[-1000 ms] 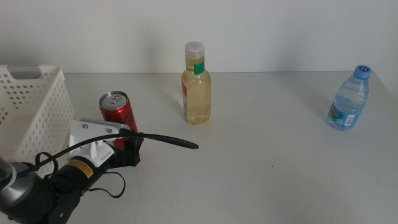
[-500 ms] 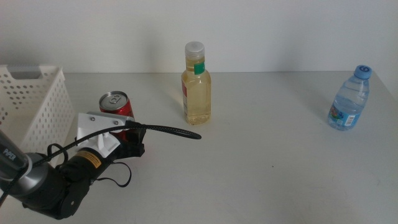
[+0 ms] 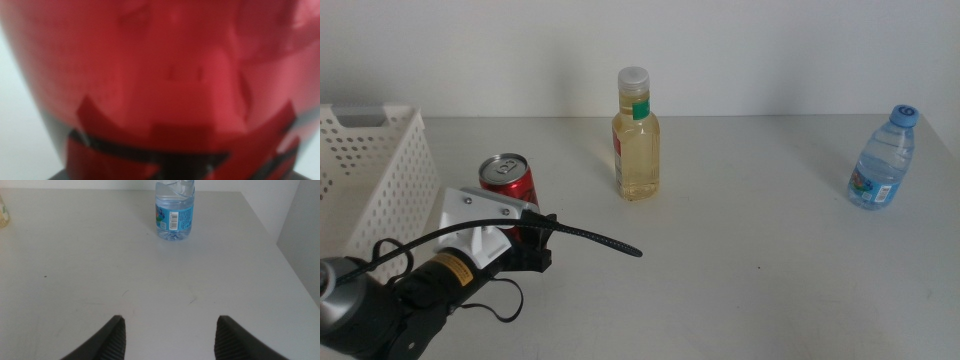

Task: Use arms to grab the bottles and put them into the dustbin to the left of the table.

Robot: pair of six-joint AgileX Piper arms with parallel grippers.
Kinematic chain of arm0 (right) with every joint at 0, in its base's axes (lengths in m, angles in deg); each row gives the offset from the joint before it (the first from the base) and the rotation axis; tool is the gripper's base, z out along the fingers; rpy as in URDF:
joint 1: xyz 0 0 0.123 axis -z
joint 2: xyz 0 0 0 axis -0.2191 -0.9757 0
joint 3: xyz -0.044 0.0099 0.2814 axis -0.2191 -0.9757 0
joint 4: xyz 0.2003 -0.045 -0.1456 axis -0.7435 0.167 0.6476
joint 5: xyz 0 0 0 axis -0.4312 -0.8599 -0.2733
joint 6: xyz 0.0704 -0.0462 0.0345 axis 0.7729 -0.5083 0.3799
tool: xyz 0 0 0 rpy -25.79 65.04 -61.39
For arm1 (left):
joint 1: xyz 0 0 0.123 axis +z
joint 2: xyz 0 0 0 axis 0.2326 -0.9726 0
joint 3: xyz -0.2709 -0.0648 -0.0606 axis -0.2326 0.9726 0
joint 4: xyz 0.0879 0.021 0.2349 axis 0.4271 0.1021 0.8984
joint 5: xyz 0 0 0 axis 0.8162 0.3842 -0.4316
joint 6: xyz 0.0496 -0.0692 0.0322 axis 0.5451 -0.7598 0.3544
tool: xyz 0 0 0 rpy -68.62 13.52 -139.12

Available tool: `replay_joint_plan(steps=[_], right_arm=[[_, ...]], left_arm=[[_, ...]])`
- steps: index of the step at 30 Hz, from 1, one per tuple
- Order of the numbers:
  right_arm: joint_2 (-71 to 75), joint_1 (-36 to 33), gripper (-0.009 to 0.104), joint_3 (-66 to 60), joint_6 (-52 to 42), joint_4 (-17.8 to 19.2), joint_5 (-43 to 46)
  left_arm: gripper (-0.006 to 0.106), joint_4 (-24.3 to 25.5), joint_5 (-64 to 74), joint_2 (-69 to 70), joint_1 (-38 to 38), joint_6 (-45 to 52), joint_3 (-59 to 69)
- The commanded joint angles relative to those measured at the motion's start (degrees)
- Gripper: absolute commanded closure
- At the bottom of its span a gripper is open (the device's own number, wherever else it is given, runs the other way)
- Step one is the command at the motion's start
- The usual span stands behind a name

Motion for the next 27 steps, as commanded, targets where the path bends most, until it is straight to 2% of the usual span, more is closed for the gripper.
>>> replay_joint_plan(steps=[1, 8, 15, 20, 23, 27], right_arm=[[0.96, 0.40, 0.049, -0.09, -0.39, 0.69, 3.71], [0.96, 0.40, 0.049, -0.09, -0.39, 0.69, 3.71], [0.96, 0.40, 0.049, -0.09, -0.39, 0.69, 3.71], [0.96, 0.40, 0.049, -0.09, -0.39, 0.69, 3.71], [0.96, 0.40, 0.049, -0.09, -0.39, 0.69, 3.71], [0.96, 0.40, 0.049, -0.09, -0.39, 0.69, 3.71]], left_arm=[[0.102, -1.62, -13.20, 6.43, -0.25, -0.58, 1.42], [0.102, -2.13, -9.69, 19.72, -0.25, -0.80, 8.33], [0.102, -2.58, 7.98, 34.50, -0.25, -0.81, 9.27], [0.102, -2.67, 12.13, 42.09, -0.25, -1.47, 9.27], [0.102, -0.41, 16.12, 47.26, -0.20, -7.97, 8.75], [0.102, 3.60, 33.83, 54.15, -0.14, -14.03, 3.39]])
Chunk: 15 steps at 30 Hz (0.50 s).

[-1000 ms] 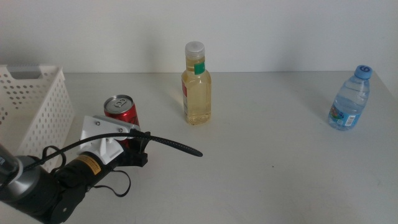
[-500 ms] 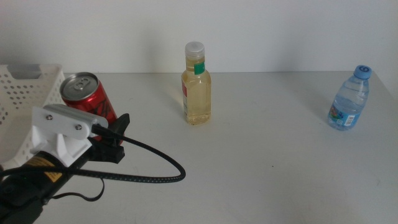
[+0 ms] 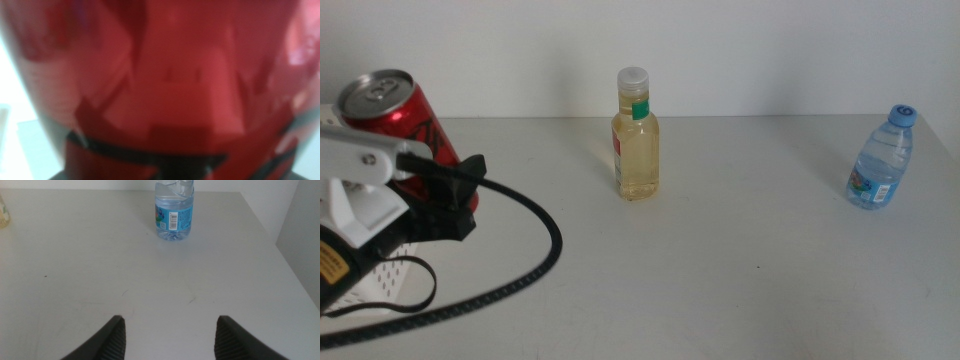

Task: Use arms to grab the bottles and put them into the dustbin to the left of the table.

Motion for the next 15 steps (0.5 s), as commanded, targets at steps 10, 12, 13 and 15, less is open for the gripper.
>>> replay_joint_plan(steps=[10, 12, 13, 15], right_arm=[[0.96, 0.40, 0.049, -0.09, -0.39, 0.69, 3.71], [0.96, 0.40, 0.049, -0.09, -0.39, 0.69, 3.71], [0.96, 0.40, 0.049, -0.09, -0.39, 0.69, 3.71], [0.96, 0.40, 0.049, -0.09, -0.39, 0.69, 3.71]], left_arm=[[0.102, 1.29, 40.57, 6.61, 0.00, 1.84, -25.89], [0.102, -1.46, 45.68, 5.97, 1.30, 5.48, -30.04], [0.102, -3.33, 48.71, 5.26, 2.58, 7.47, -32.26], [0.102, -7.13, 54.97, 3.37, 5.80, 11.83, -36.81]])
